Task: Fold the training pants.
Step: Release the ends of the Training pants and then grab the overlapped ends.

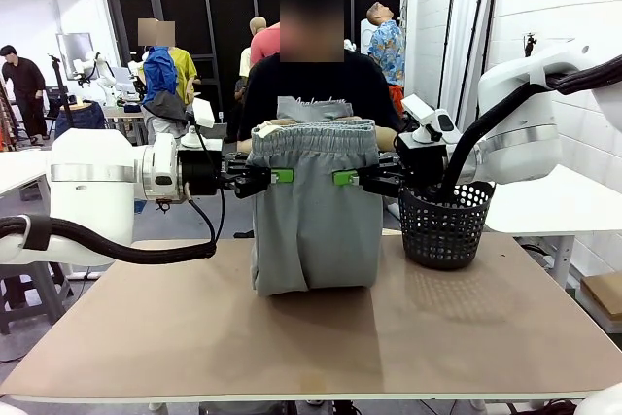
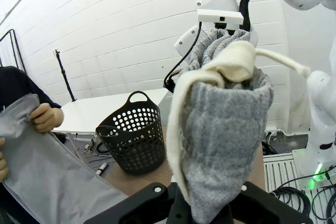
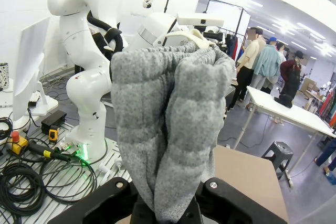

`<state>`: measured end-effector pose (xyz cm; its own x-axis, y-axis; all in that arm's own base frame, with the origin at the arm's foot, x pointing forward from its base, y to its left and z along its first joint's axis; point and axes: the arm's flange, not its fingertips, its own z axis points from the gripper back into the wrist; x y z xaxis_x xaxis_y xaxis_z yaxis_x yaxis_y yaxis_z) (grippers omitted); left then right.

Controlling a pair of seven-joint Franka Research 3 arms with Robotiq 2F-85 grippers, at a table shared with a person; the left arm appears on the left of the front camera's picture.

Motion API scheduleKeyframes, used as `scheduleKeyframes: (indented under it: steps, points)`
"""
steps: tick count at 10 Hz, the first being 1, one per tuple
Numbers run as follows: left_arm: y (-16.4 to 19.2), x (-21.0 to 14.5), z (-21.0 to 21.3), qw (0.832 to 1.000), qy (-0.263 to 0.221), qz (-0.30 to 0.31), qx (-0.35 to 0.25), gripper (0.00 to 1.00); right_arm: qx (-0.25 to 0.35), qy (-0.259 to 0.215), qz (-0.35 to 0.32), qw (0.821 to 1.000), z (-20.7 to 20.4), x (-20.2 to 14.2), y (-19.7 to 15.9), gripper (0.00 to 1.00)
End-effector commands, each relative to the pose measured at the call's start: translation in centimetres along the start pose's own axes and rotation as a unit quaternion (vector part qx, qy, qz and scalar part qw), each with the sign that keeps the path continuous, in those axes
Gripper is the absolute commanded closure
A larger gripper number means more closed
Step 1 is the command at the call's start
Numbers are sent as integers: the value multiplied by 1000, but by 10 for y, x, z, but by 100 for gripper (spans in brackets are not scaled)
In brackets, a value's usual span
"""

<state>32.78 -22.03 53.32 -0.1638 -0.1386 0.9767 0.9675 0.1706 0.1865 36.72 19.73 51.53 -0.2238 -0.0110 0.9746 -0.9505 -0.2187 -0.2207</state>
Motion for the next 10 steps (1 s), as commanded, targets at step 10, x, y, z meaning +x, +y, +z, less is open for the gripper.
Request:
scheduleKeyframes:
  steps: [10]
  points:
    - [-1,1,-1,1000,-6,7,4,100,4,-7,2,1000,0,2,1,100]
